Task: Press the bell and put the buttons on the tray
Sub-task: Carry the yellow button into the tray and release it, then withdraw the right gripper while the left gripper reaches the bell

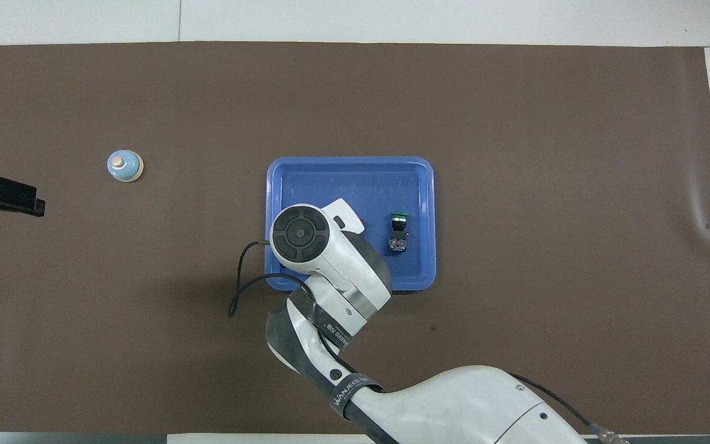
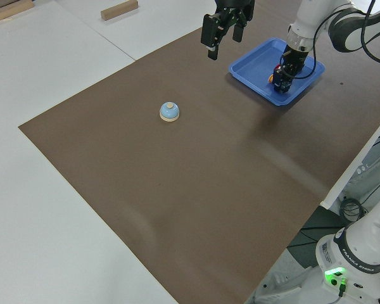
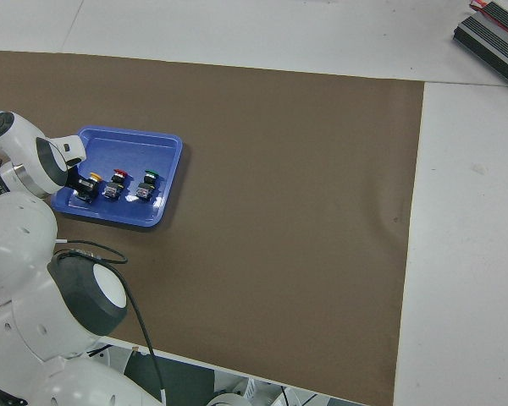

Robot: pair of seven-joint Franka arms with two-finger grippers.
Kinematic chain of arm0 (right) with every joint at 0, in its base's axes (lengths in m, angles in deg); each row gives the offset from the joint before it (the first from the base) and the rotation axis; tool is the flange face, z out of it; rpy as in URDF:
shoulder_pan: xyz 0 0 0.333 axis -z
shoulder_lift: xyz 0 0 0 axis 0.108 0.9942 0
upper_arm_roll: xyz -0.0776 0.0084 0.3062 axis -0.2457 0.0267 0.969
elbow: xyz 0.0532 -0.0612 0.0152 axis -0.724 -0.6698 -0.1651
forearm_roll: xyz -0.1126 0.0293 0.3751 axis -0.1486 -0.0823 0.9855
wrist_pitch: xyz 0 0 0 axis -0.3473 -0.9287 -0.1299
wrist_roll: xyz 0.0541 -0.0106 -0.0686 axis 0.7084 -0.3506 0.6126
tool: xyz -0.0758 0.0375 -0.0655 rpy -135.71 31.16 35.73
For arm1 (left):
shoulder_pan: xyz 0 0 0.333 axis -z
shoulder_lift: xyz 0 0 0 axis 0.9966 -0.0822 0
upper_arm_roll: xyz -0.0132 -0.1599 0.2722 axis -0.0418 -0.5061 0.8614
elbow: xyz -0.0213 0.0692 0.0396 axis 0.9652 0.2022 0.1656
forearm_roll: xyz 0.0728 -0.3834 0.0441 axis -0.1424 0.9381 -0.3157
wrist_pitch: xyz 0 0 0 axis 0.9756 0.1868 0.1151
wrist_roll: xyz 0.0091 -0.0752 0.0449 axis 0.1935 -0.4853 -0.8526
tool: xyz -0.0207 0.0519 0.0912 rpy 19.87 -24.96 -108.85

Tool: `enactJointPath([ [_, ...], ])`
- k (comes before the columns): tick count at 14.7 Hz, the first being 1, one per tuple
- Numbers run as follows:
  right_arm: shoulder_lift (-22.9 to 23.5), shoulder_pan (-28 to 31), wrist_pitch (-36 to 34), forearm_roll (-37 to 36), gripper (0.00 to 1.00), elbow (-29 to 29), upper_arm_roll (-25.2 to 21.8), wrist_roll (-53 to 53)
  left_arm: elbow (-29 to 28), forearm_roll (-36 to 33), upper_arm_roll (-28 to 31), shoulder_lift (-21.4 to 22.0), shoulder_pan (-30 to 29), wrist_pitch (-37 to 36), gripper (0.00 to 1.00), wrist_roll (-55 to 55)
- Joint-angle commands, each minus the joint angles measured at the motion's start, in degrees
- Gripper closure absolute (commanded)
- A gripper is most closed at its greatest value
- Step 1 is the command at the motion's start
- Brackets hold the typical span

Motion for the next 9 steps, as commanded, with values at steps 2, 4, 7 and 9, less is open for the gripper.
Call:
enactJointPath([
  [2,-1.48,0.09,1.72,-0.51,1.0,-3.0,0.12,0.1,-0.06,0.76,0.02,0.49,-0.38,0.36,0.0,-0.86],
  [4,-1.48,0.09,1.55,-0.51,0.01,-2.74,0.12,-1.21,-0.06,0.76,0.02,0.49,-0.38,0.36,0.0,-0.86],
  [7,-2.09,0.97,0.4,-0.42,0.0,-0.99,-0.14,-4.55,-0.06,0.76,0.02,0.49,-0.38,0.45,0.0,-0.86],
  [9,-4.37,3.59,-2.74,0.1,0.0,0.76,-0.67,-4.47,-0.06,0.76,0.02,0.49,-0.38,0.36,0.0,-0.86],
])
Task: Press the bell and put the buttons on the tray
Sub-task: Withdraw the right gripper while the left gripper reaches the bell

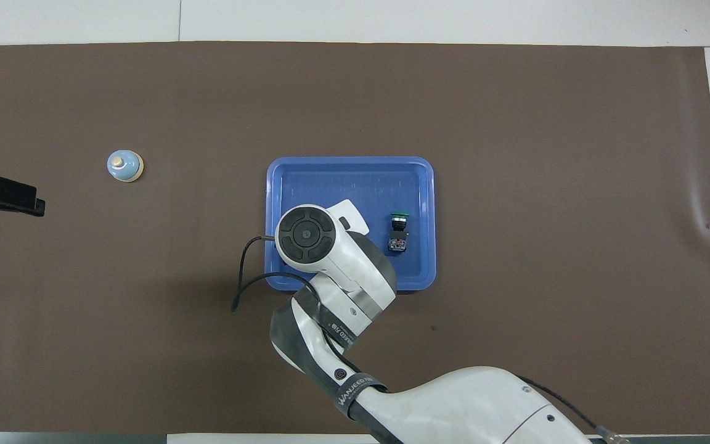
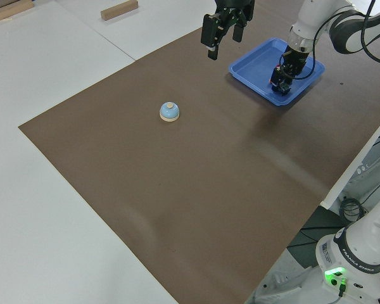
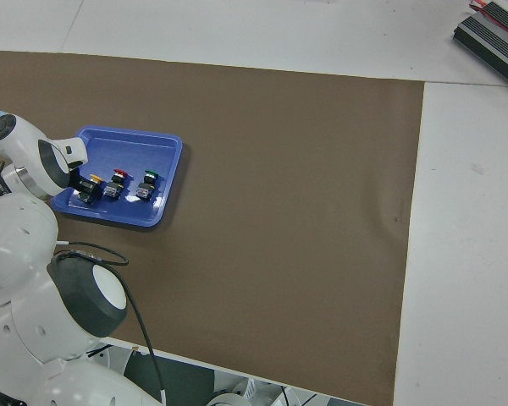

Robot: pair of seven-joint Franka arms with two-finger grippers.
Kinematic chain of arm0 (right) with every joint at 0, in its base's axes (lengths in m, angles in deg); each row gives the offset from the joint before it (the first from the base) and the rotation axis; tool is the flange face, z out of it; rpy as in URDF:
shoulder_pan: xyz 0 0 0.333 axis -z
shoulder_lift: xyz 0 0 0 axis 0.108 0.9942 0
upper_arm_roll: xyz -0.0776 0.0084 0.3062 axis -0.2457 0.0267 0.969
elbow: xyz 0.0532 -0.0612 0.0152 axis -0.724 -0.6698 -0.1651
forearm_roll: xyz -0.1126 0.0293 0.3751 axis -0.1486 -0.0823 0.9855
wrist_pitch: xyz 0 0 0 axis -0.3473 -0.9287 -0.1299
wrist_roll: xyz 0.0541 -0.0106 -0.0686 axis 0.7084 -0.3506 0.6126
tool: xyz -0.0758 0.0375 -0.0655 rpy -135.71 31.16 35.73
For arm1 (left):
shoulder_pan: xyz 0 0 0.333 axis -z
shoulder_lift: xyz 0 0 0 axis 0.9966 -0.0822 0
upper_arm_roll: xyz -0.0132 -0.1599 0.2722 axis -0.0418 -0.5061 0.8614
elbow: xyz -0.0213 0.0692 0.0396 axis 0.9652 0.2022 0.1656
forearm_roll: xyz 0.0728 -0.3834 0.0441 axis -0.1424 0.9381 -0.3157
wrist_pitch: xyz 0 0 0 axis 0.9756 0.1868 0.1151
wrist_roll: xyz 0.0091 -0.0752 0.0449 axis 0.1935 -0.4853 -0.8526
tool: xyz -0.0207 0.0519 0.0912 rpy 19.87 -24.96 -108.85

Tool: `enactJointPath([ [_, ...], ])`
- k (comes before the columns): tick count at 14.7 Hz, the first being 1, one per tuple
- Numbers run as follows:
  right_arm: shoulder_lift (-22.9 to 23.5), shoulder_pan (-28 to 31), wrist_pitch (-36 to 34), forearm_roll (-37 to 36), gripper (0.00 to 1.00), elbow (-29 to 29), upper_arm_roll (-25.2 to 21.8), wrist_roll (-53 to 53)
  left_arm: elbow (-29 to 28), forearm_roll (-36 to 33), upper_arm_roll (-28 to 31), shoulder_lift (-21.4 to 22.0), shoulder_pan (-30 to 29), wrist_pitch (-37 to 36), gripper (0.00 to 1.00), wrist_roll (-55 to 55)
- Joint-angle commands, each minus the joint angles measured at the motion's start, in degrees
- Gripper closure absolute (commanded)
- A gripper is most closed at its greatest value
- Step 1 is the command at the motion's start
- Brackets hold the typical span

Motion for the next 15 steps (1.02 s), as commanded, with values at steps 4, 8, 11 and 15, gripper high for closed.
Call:
enactJointPath([
  [4,-9.87,11.55,-11.4,0.35,0.0,2.71,0.02,0.83,-0.06,0.67,0.1,0.49,-0.2,-0.25,0.0,-0.77],
  [8,-17.52,19.63,-23.08,0.17,0.0,2.71,-0.15,17.66,-2.25,-0.2,0.02,0.84,0.32,4.29,1.0,0.11],
  [11,-22.27,26.14,-28.98,0.17,0.0,2.27,-0.24,32.61,-2.26,-0.29,0.02,-3.44,0.23,10.62,1.0,0.2],
  [15,-26.76,34.31,-34.87,0.09,0.0,2.27,-0.24,46.51,0.2,-1.7,0.1,-12.23,0.23,16.96,1.0,0.37],
])
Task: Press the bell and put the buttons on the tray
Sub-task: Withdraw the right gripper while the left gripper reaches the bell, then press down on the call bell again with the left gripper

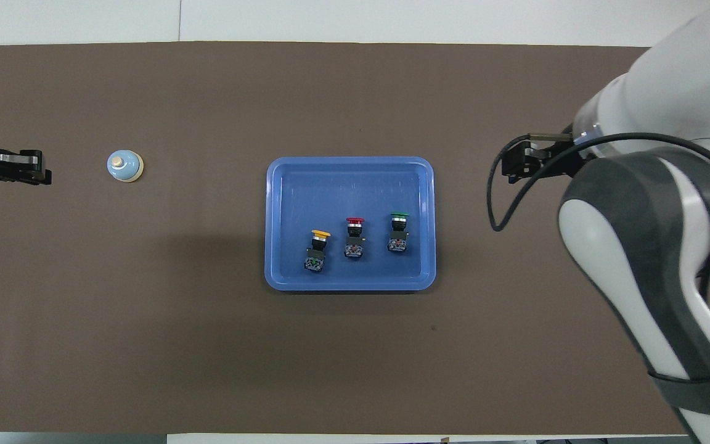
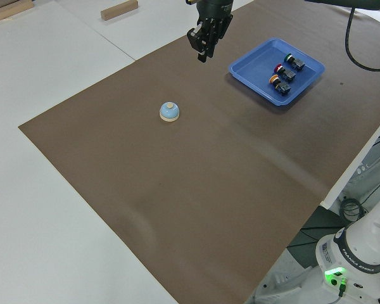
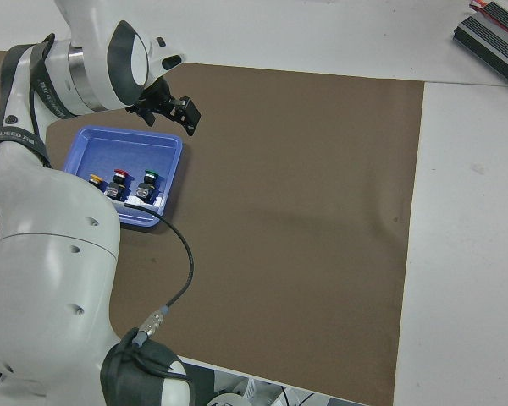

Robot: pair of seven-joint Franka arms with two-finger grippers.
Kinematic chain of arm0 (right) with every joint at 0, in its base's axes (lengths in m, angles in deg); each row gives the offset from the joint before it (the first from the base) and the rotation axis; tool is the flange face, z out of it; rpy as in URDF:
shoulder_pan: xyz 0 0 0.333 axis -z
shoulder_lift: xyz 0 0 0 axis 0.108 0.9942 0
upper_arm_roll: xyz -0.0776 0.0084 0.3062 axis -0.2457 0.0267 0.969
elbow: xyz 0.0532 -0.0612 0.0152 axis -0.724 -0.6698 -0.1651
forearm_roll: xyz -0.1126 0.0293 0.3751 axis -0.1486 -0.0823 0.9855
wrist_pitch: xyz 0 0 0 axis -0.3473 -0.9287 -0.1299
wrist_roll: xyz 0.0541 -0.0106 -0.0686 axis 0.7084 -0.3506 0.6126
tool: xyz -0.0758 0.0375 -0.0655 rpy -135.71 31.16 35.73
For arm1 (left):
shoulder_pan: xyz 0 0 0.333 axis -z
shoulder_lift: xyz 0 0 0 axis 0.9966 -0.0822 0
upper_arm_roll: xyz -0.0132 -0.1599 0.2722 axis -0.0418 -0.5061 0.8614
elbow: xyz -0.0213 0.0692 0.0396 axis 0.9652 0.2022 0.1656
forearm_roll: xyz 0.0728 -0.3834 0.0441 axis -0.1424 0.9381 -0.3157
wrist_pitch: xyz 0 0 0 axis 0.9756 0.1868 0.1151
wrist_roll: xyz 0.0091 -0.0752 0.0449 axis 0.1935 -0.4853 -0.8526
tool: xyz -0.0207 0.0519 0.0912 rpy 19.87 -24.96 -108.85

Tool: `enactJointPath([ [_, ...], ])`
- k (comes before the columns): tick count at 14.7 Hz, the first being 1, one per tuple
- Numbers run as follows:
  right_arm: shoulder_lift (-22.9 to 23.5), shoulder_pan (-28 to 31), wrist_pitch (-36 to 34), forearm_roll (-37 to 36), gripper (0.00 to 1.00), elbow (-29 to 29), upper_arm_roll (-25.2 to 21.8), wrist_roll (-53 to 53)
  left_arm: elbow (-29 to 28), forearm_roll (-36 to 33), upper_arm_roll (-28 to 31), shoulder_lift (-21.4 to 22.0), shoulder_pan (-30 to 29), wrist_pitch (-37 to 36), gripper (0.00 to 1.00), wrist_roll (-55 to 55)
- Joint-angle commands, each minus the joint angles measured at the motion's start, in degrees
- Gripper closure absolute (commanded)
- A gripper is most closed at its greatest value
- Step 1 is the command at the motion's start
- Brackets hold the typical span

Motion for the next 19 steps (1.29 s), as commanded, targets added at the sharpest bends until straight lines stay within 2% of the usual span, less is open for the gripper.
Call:
enactJointPath([
  [1,-4.21,5.82,-3.71,0.03,0.0,-1.66,1.03,8.88,2.43,-2.02,0.17,-7.46,0.18,5.36,1.0,0.69],
  [3,-6.06,7.86,-6.7,-0.06,0.0,-1.57,1.13,11.36,1.82,-2.38,0.17,-10.72,0.01,10.98,1.0,0.69],
  [6,-7.82,10.32,-9.43,-0.41,0.0,-1.57,1.39,14.08,2.08,-2.29,0.17,-15.91,0.18,15.48,1.0,1.74],
  [9,-8.71,11.29,-10.94,-0.32,0.0,-1.57,1.39,14.44,1.99,-2.38,0.17,-17.94,0.18,17.42,1.0,2.27],
  [14,-8.62,11.65,-7.69,-0.59,0.0,-1.92,1.39,13.92,0.94,-2.46,0.17,-18.3,-0.26,18.92,1.0,2.27],
  [19,-8.71,11.38,-7.68,-0.67,0.0,-2.1,1.3,12.61,-2.05,-2.46,0.17,-18.47,-0.08,22.61,1.0,2.45],
])
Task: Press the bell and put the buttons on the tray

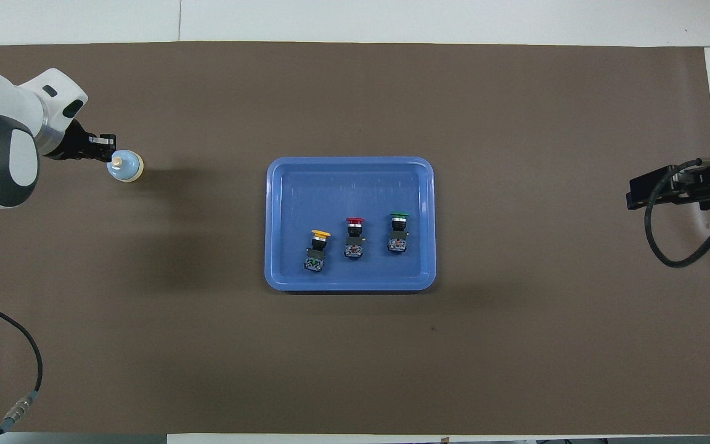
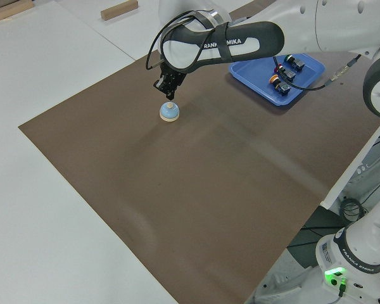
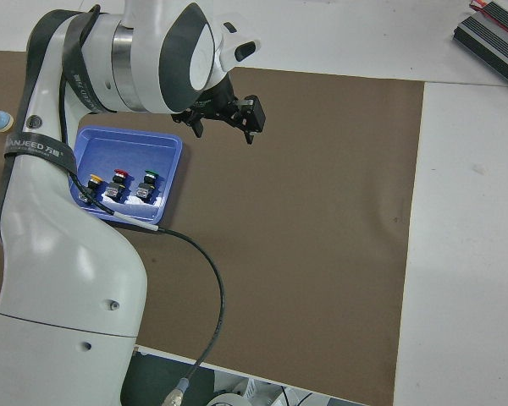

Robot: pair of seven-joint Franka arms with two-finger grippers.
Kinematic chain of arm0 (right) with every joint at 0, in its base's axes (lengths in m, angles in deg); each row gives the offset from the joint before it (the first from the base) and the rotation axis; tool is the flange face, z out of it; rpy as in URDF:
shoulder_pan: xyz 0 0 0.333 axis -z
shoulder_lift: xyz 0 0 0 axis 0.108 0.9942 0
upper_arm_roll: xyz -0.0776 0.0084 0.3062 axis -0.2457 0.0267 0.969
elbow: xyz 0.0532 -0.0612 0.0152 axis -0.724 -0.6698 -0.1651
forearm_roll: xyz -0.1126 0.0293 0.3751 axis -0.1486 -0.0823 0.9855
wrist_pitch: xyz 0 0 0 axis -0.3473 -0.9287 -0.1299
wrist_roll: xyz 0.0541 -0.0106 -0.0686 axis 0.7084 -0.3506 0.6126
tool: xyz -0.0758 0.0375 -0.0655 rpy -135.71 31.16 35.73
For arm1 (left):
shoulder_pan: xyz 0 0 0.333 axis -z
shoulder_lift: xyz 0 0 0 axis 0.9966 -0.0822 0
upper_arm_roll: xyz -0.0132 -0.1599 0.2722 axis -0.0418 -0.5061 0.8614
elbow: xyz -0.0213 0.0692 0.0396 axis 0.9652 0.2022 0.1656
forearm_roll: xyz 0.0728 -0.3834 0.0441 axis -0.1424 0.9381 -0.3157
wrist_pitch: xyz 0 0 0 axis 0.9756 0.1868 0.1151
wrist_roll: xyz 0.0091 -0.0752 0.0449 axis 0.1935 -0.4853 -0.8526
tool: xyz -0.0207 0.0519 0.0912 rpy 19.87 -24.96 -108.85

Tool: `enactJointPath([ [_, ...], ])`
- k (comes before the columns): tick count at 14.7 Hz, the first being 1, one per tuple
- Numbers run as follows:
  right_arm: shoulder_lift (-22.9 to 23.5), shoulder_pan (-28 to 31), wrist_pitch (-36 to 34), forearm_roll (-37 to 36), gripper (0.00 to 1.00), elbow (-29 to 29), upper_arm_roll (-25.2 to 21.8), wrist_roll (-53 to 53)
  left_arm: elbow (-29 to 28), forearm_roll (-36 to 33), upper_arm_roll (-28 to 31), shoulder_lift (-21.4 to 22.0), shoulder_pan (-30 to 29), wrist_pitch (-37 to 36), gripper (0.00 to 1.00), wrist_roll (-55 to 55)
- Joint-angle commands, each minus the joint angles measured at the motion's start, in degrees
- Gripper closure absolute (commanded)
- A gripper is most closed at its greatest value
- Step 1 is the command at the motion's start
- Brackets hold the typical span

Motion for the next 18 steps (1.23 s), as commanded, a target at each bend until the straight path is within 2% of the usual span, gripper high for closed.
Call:
enactJointPath([
  [1,-1.08,0.81,0.96,-0.7,0.0,-1.49,0.97,-0.7,-1.8,-1.54,-0.05,-0.69,0.06,3.63,1.0,1.34],
  [6,-1.34,1.16,1.13,-0.79,0.0,-2.1,0.89,-0.7,-6.27,-1.63,0.04,-1.58,0.23,9.87,1.0,1.52],
  [9,-1.43,1.16,1.04,-0.79,0.0,-2.11,0.97,-0.7,-5.49,-1.63,0.04,-1.58,0.23,8.56,1.0,1.43],
  [11,-1.43,1.34,0.78,-0.7,0.0,-2.11,0.89,-0.7,-4.27,-1.63,0.12,0.08,0.06,5.07,1.0,1.25],
  [16,-1.43,1.25,0.61,-0.7,0.0,-2.02,0.71,-0.52,-3.2,-1.63,0.04,12.55,-0.47,-8.02,1.0,1.25],
  [18,-1.43,1.16,0.52,-0.7,0.0,-2.02,0.71,-0.44,-3.64,-1.54,0.04,18.17,-0.56,-12.86,0.9,1.6],
])
